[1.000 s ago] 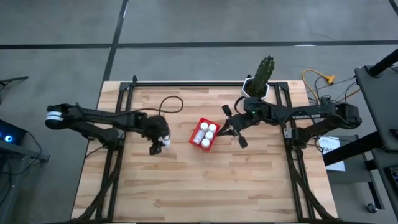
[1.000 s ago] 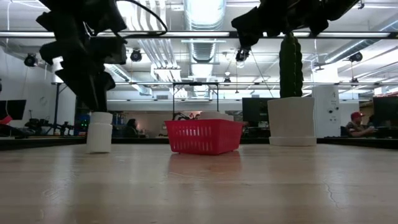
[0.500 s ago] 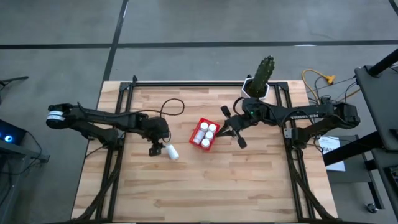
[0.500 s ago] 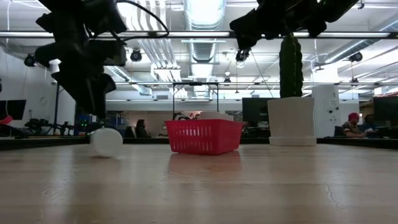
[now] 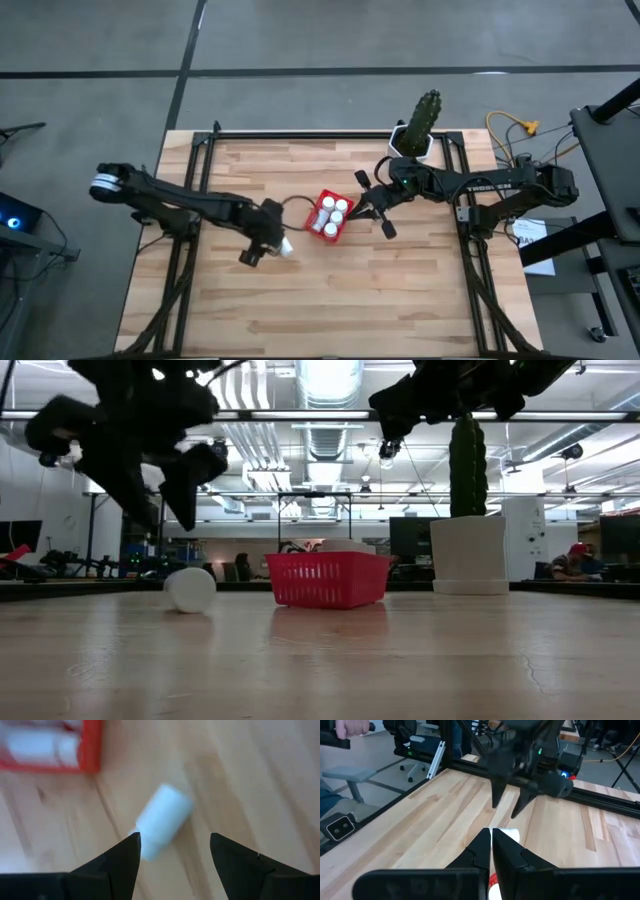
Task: Pick and place pill bottles into a basket
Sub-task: Put the pill bottle into the red bin
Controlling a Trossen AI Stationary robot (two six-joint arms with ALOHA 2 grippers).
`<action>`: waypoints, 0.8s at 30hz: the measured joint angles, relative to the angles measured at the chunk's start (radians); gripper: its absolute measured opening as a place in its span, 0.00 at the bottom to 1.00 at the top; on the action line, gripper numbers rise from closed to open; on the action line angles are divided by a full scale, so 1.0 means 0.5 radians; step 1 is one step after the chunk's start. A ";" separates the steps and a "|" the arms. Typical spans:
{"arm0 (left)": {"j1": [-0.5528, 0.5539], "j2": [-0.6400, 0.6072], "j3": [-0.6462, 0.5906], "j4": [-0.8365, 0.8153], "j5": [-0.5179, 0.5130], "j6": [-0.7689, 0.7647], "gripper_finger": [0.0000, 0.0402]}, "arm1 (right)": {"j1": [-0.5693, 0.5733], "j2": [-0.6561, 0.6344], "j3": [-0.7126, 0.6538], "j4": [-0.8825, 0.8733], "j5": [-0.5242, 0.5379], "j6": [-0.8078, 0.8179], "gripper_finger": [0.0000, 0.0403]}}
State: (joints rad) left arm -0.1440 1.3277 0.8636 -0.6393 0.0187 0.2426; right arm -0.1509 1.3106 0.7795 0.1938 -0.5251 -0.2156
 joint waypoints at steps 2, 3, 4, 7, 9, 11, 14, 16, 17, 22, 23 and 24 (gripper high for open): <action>0.001 0.141 0.096 -0.127 -0.029 0.064 0.55 | 0.000 0.000 0.000 0.002 0.000 0.008 0.02; 0.000 0.206 0.141 -0.140 -0.062 0.107 0.55 | 0.000 0.000 0.000 0.001 0.000 0.008 0.02; 0.000 0.263 0.184 -0.163 -0.085 0.147 0.55 | 0.000 0.000 0.000 0.000 -0.001 0.007 0.02; -0.001 0.408 0.293 -0.170 -0.133 0.262 0.55 | 0.000 0.000 0.000 -0.006 -0.003 0.008 0.02; -0.001 0.488 0.355 -0.177 -0.146 0.323 0.55 | 0.000 0.000 0.000 -0.007 -0.005 0.008 0.02; -0.001 0.547 0.400 -0.167 -0.153 0.375 0.55 | 0.000 0.000 0.000 -0.008 -0.016 0.013 0.02; 0.019 0.616 0.429 -0.168 -0.153 0.455 0.55 | 0.000 0.000 0.000 -0.015 -0.041 0.012 0.02; 0.036 0.662 0.430 -0.174 -0.153 0.468 0.55 | 0.000 0.000 0.000 -0.018 -0.052 0.012 0.02; 0.041 0.687 0.430 -0.175 -0.152 0.470 0.55 | 0.000 0.000 0.000 -0.018 -0.053 0.012 0.02; 0.044 0.774 0.434 -0.136 -0.147 0.473 0.55 | 0.000 0.000 0.000 -0.021 -0.056 0.012 0.02; 0.044 0.787 0.433 -0.139 -0.146 0.472 0.55 | 0.000 0.000 0.000 -0.020 -0.056 0.012 0.02; 0.044 0.803 0.433 -0.148 -0.145 0.471 0.55 | 0.000 0.000 0.000 -0.021 -0.056 0.012 0.02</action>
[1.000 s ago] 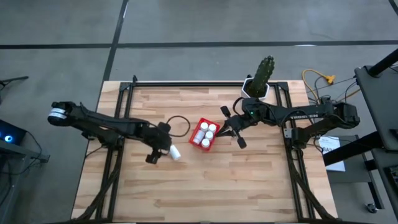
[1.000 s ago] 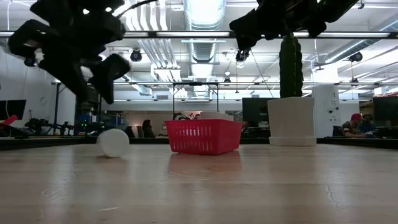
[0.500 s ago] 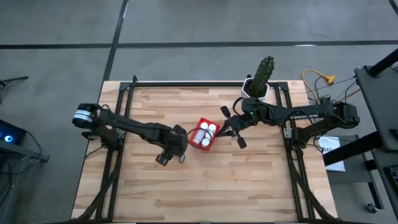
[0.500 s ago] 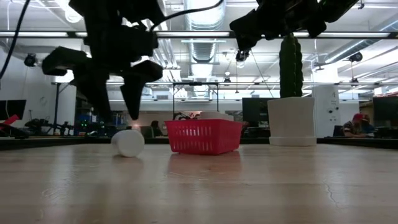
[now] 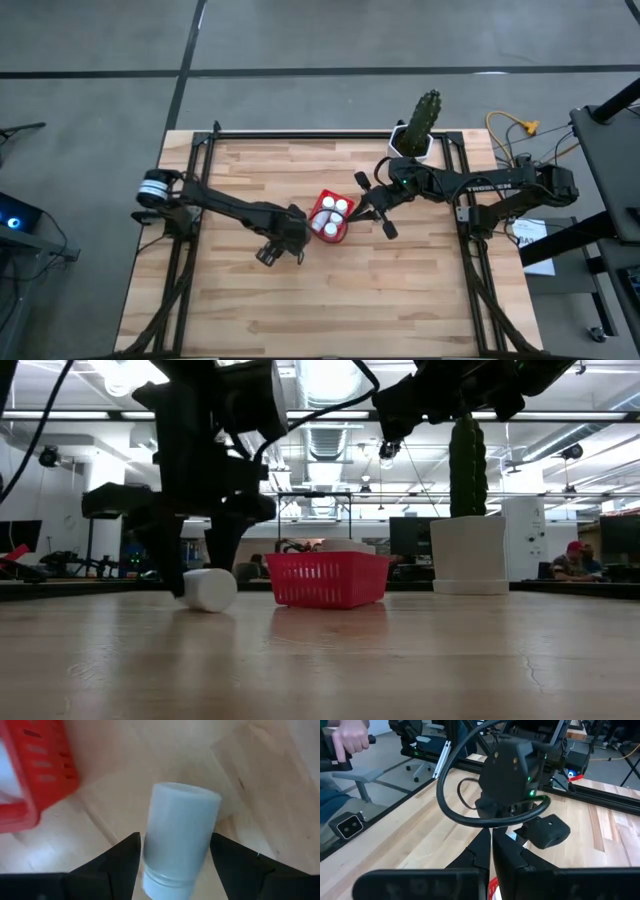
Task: Pick and place pill bottles into a basket
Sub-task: Put the pill bottle into the red bin
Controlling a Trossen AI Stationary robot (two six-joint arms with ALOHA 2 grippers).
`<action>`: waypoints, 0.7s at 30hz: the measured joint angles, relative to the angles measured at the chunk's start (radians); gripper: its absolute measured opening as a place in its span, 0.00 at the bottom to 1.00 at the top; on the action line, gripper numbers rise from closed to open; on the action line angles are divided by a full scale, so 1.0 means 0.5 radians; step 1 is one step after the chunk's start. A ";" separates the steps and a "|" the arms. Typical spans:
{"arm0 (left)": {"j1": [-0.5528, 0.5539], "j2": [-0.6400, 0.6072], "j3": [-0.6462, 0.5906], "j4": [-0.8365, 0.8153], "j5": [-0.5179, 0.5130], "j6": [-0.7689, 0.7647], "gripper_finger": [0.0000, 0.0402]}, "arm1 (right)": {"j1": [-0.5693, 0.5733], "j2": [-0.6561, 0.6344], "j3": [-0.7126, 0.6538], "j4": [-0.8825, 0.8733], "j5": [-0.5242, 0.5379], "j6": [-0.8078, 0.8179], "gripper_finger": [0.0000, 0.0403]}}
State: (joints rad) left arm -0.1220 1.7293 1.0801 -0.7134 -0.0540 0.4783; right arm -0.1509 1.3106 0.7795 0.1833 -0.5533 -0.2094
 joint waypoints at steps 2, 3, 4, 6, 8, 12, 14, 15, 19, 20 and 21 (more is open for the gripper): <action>0.000 0.028 0.000 0.002 0.000 0.000 0.55 | -0.001 0.000 0.000 0.001 0.001 0.000 0.02; 0.000 0.043 0.000 0.004 0.004 -0.001 0.55 | -0.001 0.000 0.000 0.001 0.001 0.000 0.02; 0.000 0.059 0.000 0.008 0.006 -0.002 0.55 | -0.001 0.000 0.000 0.001 0.001 0.000 0.02; 0.000 0.080 0.000 0.011 0.008 -0.002 0.55 | -0.001 0.000 0.000 0.000 0.001 0.000 0.02; 0.000 0.083 0.000 0.033 0.008 -0.001 0.54 | -0.001 0.000 0.000 0.002 0.002 -0.003 0.02; -0.005 0.068 0.015 0.065 0.014 -0.002 0.44 | -0.001 0.000 0.000 0.003 0.003 -0.006 0.02; -0.007 0.047 0.034 0.071 0.014 -0.009 0.39 | -0.001 0.000 0.000 0.005 0.004 -0.007 0.02; -0.008 0.039 0.048 0.071 0.014 -0.030 0.38 | -0.001 0.000 0.000 0.005 0.005 -0.009 0.02; -0.008 -0.004 0.090 0.073 0.013 -0.155 0.38 | -0.001 0.000 0.000 0.005 0.005 -0.012 0.02; -0.008 -0.018 0.100 0.084 0.013 -0.213 0.38 | -0.001 0.000 0.000 0.005 0.005 -0.010 0.02; -0.008 -0.028 0.115 0.080 0.012 -0.278 0.38 | 0.000 0.000 0.000 0.005 0.005 -0.006 0.02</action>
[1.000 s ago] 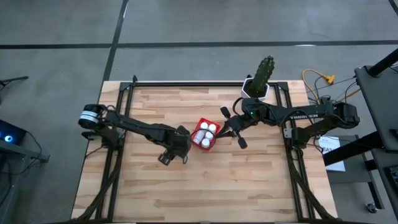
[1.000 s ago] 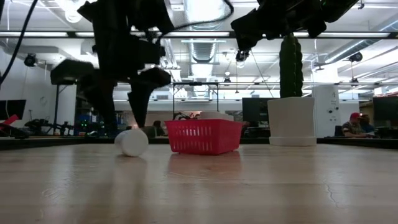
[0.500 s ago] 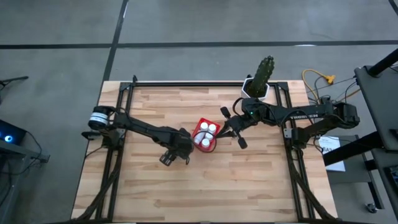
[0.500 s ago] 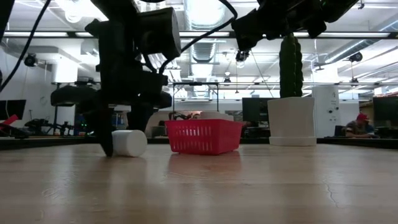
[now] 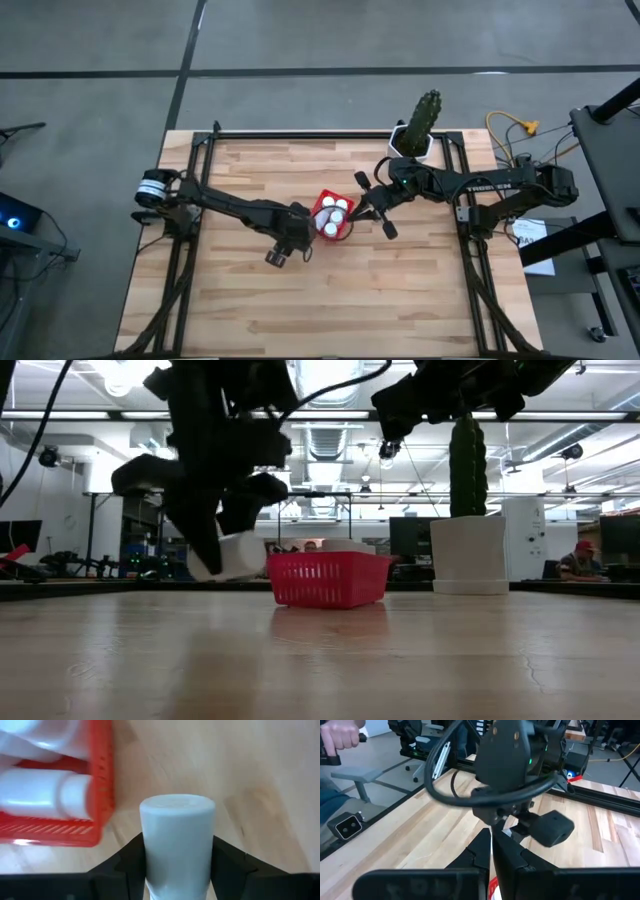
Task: Pick and place pill bottles into a basket
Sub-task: Put the pill bottle into the red bin
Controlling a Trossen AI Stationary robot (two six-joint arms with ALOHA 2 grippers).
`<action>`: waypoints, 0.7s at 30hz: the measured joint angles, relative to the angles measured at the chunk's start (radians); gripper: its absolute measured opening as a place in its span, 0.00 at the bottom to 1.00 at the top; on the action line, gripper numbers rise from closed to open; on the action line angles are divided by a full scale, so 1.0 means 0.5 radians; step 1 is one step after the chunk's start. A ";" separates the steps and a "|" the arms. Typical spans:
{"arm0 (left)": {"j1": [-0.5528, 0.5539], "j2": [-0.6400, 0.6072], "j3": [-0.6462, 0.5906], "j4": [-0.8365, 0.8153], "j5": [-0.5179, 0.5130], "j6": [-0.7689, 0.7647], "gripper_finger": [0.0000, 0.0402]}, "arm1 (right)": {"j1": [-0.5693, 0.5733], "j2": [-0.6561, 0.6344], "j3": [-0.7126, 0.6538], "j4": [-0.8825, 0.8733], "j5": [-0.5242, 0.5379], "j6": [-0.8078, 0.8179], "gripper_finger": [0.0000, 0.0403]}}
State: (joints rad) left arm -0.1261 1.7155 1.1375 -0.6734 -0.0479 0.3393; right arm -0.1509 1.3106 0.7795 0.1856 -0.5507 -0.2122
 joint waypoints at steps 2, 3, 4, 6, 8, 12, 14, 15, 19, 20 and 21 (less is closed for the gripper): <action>0.000 -0.015 0.035 -0.013 0.000 -0.095 0.38 | -0.001 0.000 0.000 -0.001 0.001 0.003 0.02; 0.000 -0.021 0.052 -0.033 0.000 -0.128 0.38 | -0.001 0.000 0.000 -0.002 0.001 0.006 0.02; -0.001 -0.022 0.072 -0.056 0.000 -0.156 0.38 | -0.002 0.000 0.000 -0.002 0.001 0.006 0.02; -0.004 -0.028 0.114 -0.060 0.000 -0.236 0.38 | -0.007 -0.004 0.000 -0.005 0.003 0.010 0.02; -0.004 -0.033 0.158 -0.080 0.001 -0.309 0.38 | -0.018 -0.015 0.000 -0.003 0.012 0.034 0.02; -0.003 -0.036 0.267 -0.101 0.009 -0.493 0.38 | -0.072 -0.062 0.001 -0.027 0.023 0.070 0.02; 0.001 -0.036 0.321 -0.088 0.009 -0.587 0.38 | -0.100 -0.085 0.001 -0.050 0.023 0.083 0.02; 0.006 -0.036 0.348 -0.084 0.009 -0.639 0.38 | -0.116 -0.095 0.001 -0.061 0.023 0.098 0.02; 0.048 -0.036 0.439 -0.080 -0.014 -0.875 0.38 | -0.178 -0.157 -0.002 -0.066 0.021 0.170 0.02; 0.068 -0.036 0.450 -0.081 -0.024 -0.924 0.38 | -0.192 -0.177 -0.008 -0.066 0.021 0.176 0.02; 0.090 -0.036 0.456 -0.084 -0.026 -0.970 0.38 | -0.203 -0.200 -0.014 -0.074 0.022 0.178 0.02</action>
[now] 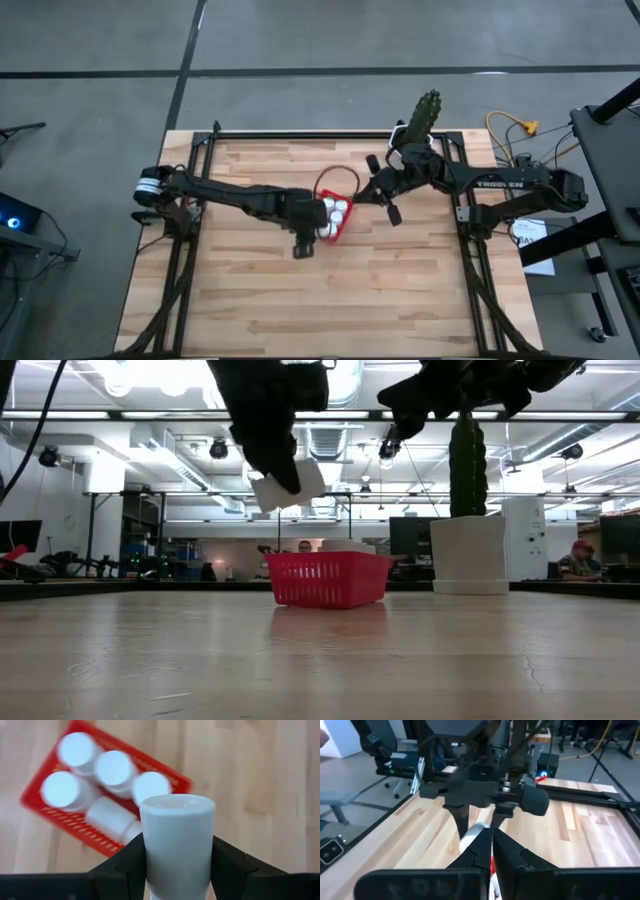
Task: Pick and place pill bottles into a basket
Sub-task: Put the pill bottle into the red bin
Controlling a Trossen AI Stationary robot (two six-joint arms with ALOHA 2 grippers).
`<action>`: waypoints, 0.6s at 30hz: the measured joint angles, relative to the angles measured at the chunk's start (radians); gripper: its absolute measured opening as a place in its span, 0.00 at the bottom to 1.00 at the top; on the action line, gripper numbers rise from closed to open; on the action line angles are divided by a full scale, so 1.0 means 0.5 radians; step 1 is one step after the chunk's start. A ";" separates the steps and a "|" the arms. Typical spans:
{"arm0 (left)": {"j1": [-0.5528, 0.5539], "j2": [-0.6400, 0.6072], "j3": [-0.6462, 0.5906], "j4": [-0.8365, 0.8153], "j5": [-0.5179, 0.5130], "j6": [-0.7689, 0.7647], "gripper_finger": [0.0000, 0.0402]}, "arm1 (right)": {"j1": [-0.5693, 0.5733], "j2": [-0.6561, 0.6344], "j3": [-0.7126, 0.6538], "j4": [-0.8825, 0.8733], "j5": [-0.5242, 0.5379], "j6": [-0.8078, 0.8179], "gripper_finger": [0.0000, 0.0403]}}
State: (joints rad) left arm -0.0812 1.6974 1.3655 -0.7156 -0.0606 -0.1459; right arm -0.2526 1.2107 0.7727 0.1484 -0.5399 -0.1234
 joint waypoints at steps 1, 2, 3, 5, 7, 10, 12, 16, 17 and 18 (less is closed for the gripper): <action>0.024 0.000 0.004 -0.001 0.000 -0.045 0.37 | -0.011 -0.023 -0.007 -0.019 0.000 -0.007 0.02; 0.050 0.000 0.006 -0.001 0.000 -0.087 0.37 | -0.015 -0.048 -0.017 -0.041 0.001 -0.012 0.02; 0.074 0.000 0.006 -0.001 0.001 -0.121 0.37 | -0.022 -0.073 -0.028 -0.051 0.000 -0.014 0.02; 0.113 0.000 0.008 0.004 0.003 -0.166 0.37 | -0.028 -0.131 -0.060 -0.051 0.000 -0.019 0.02; 0.144 0.000 0.008 0.044 0.038 -0.200 0.37 | -0.030 -0.197 -0.093 -0.048 0.000 -0.043 0.02; 0.191 0.000 0.011 0.145 0.176 -0.279 0.37 | -0.032 -0.304 -0.152 -0.054 0.022 -0.078 0.02; 0.218 0.000 0.013 0.209 0.274 -0.344 0.37 | -0.032 -0.382 -0.181 -0.065 0.102 -0.080 0.02; 0.246 0.000 0.012 0.315 0.384 -0.489 0.37 | -0.035 -0.496 -0.254 -0.082 0.197 -0.164 0.02; 0.252 0.000 0.012 0.336 0.387 -0.529 0.37 | -0.035 -0.513 -0.269 -0.083 0.197 -0.190 0.02; 0.256 0.000 0.012 0.362 0.392 -0.568 0.37 | -0.034 -0.525 -0.279 -0.082 0.197 -0.217 0.02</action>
State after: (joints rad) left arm 0.0466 1.6974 1.3716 -0.5346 0.1355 -0.4299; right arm -0.2696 0.9484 0.6333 0.1072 -0.4414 -0.2319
